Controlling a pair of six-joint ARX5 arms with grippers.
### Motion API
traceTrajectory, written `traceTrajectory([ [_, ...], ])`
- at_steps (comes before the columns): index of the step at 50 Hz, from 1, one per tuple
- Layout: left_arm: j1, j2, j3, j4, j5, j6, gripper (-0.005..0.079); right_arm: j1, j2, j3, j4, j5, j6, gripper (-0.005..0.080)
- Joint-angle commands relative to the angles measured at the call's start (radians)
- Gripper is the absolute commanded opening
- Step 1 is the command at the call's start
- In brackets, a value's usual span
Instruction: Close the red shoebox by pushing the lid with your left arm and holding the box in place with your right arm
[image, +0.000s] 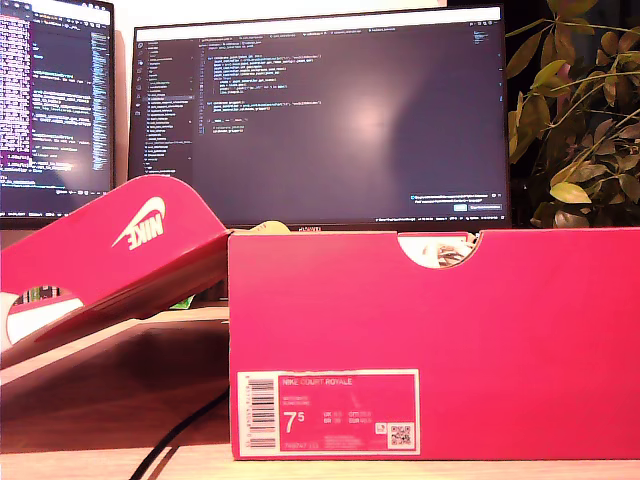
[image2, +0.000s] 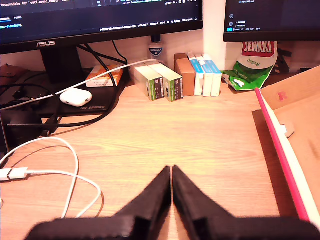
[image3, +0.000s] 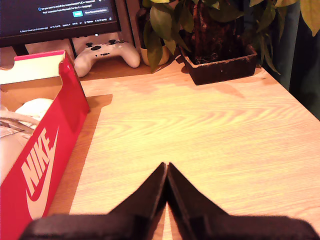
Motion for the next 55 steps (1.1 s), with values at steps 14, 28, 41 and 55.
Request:
traceTrajectory([
  [14, 0.006, -0.005, -0.033, -0.011, -0.001, -0.004, -0.0015, -0.001, -0.006, -0.011, 0.006, -0.001, 0.004, -0.0012],
  [28, 0.006, -0.005, -0.033, -0.011, 0.003, -0.008, -0.0015, -0.001, -0.006, -0.011, 0.006, -0.001, 0.005, -0.0012],
  [41, 0.006, -0.005, -0.033, -0.007, 0.012, -0.035, -0.0015, -0.001, -0.006, -0.011, 0.006, -0.001, 0.004, -0.0012],
  [55, 0.006, -0.005, -0.033, -0.011, 0.016, -0.039, -0.0015, -0.001, -0.006, -0.011, 0.006, -0.001, 0.005, -0.0012],
])
